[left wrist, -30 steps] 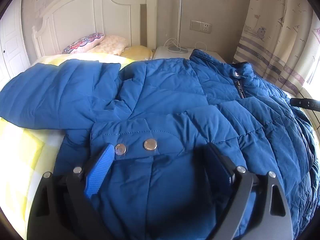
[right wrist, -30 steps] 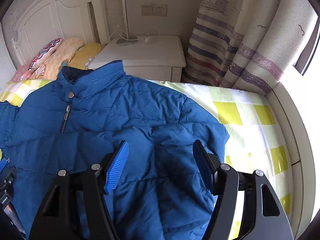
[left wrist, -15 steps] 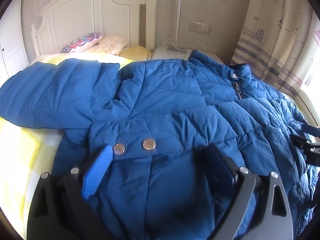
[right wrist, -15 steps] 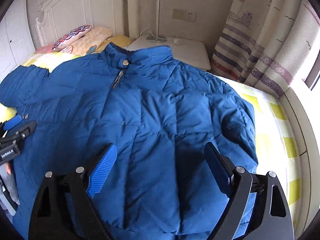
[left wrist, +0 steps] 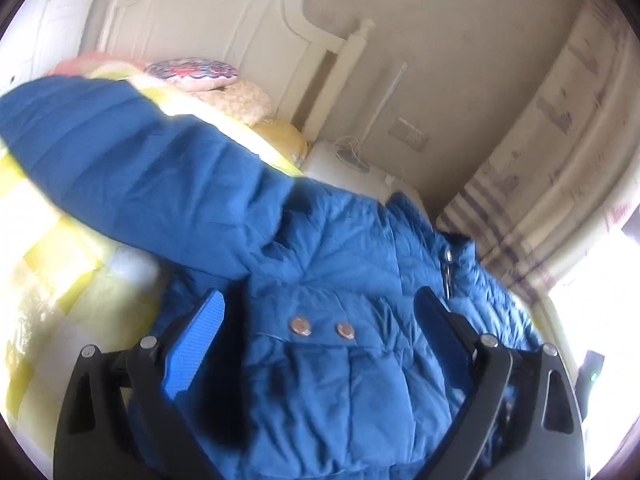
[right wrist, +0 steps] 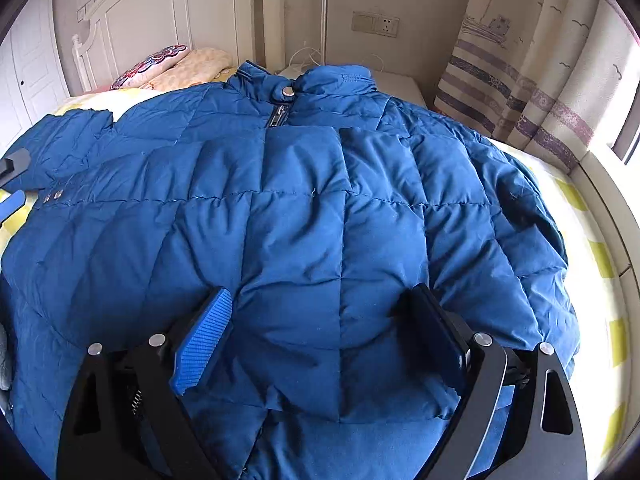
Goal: Fold large clothes
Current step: 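Move the left tool to the other sleeve and grasp its cuff, then lift the sleeve with the left tool and fold it over the jacket body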
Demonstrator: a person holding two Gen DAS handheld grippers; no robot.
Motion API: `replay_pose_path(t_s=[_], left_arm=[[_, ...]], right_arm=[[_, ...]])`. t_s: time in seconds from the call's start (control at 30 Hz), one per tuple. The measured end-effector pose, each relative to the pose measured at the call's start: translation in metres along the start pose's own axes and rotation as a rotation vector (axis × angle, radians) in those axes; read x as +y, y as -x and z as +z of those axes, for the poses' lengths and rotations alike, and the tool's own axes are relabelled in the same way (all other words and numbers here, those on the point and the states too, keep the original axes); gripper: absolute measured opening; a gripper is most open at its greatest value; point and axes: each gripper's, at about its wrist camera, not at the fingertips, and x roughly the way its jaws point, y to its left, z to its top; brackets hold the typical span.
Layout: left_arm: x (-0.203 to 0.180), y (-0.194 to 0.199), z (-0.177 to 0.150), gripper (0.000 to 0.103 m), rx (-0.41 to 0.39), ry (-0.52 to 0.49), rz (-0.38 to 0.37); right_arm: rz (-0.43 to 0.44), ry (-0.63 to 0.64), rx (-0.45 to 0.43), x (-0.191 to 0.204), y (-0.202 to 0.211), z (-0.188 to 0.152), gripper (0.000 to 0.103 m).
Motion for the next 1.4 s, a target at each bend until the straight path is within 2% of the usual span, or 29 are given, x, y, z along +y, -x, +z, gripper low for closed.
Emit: replay_pose_path(t_s=[0.07, 0.13, 0.17, 0.2, 0.27, 0.33, 0.43, 0.53, 0.57, 0.63, 0.7, 0.73, 0.8, 0.9, 1.0, 1.07, 1.13, 1.27, 1.4], left_arm=[[0.05, 0.018, 0.023, 0.095, -0.06, 0.194, -0.005], [0.107, 0.031, 0.046, 0.094, -0.106, 0.366, 0.032], [0.133, 0.037, 0.057, 0.091, -0.126, 0.42, 0.073], [0.157, 0.044, 0.068, 0.083, -0.152, 0.454, 0.122], [0.198, 0.057, 0.087, 0.076, -0.198, 0.505, 0.204], [0.234, 0.067, 0.102, 0.074, -0.232, 0.568, 0.233], [0.268, 0.068, 0.125, 0.074, -0.231, 0.603, 0.27], [0.284, 0.057, 0.146, 0.07, -0.19, 0.566, 0.322], [0.285, 0.051, 0.15, 0.066, -0.179, 0.55, 0.341], [0.29, 0.042, 0.156, 0.054, -0.167, 0.521, 0.386], [0.296, 0.039, 0.158, 0.025, -0.172, 0.527, 0.382], [0.297, 0.042, 0.157, 0.022, -0.2, 0.546, 0.375], [0.286, 0.056, 0.155, 0.012, -0.274, 0.566, 0.365], [0.23, 0.081, 0.16, 0.01, -0.378, 0.46, 0.327], [0.135, 0.098, 0.162, 0.01, -0.437, 0.239, 0.21], [0.057, 0.102, 0.152, 0.01, -0.443, 0.049, 0.115], [-0.019, 0.097, 0.128, 0.01, -0.408, -0.145, 0.017], [-0.13, 0.064, 0.053, 0.01, -0.254, -0.401, -0.155], [-0.196, 0.01, -0.038, 0.01, -0.067, -0.61, -0.188]], right_arm=[[-0.003, 0.006, 0.0, 0.001, -0.001, -0.001, 0.087], [-0.005, 0.009, 0.001, 0.002, -0.001, 0.0, 0.087], [-0.003, 0.007, 0.001, 0.002, -0.001, 0.0, 0.087], [0.001, 0.004, 0.0, 0.002, -0.002, 0.0, 0.087], [0.005, 0.001, -0.001, 0.001, -0.002, -0.001, 0.087], [0.007, 0.0, -0.001, 0.001, -0.002, 0.0, 0.087], [0.014, -0.006, 0.001, 0.0, -0.003, 0.0, 0.087], [0.021, -0.012, 0.002, 0.0, -0.003, 0.0, 0.087], [0.023, -0.014, 0.001, 0.0, -0.003, 0.0, 0.087], [0.025, -0.016, 0.001, -0.001, -0.003, 0.0, 0.087], [0.025, -0.016, 0.001, -0.001, -0.003, 0.0, 0.087], [0.025, -0.016, 0.001, -0.001, -0.003, 0.0, 0.087], [0.024, -0.015, 0.001, -0.001, -0.003, 0.0, 0.087], [0.024, -0.016, -0.004, -0.001, -0.002, 0.0, 0.087], [0.037, -0.031, -0.038, -0.003, 0.003, 0.0, 0.086], [0.056, -0.09, -0.115, -0.014, 0.018, -0.001, 0.086], [0.066, -0.176, -0.199, -0.029, 0.037, -0.004, 0.086], [0.073, -0.342, -0.32, -0.066, 0.082, -0.014, 0.086], [0.047, -0.422, -0.378, -0.1, 0.117, -0.028, 0.086]])
